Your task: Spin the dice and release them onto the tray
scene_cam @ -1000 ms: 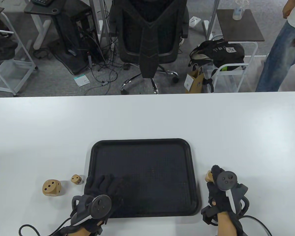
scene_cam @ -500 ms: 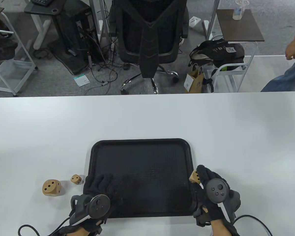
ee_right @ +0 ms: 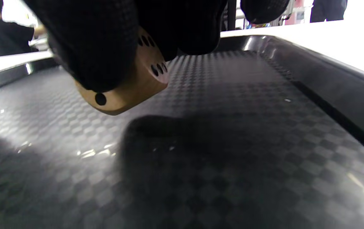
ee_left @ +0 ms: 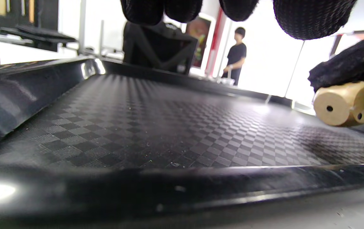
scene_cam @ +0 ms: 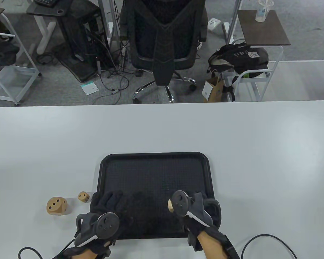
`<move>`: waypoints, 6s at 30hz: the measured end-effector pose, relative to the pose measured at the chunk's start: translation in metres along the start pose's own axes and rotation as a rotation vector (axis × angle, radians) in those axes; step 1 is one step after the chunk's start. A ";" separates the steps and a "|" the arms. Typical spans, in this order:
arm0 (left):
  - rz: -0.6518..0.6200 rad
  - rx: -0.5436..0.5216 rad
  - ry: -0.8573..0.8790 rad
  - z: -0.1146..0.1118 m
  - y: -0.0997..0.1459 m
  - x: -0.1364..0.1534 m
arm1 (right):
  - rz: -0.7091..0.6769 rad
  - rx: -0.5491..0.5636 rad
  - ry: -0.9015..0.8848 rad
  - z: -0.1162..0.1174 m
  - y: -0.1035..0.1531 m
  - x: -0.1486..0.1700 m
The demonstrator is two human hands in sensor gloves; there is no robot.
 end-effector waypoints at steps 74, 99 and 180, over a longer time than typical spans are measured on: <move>0.702 0.090 -0.178 0.017 0.057 0.192 | 0.200 0.407 -0.432 -0.042 0.070 0.131; 0.513 -0.059 -0.027 0.049 0.039 0.131 | 0.189 0.397 -0.453 -0.040 0.069 0.133; 0.471 0.103 -0.215 -0.006 -0.012 0.140 | 0.156 0.357 -0.448 -0.032 0.066 0.129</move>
Point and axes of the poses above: the tracker on the back of each hand, its own x axis roughly to the little-finger side, its own y axis roughly from the fingertips to the wrist, z = x × y, the point moved 4 cm from there along -y, roughly from the wrist to the fingertips, and after that the axes turned 8 degrees about -y, right-handed, at the moved point
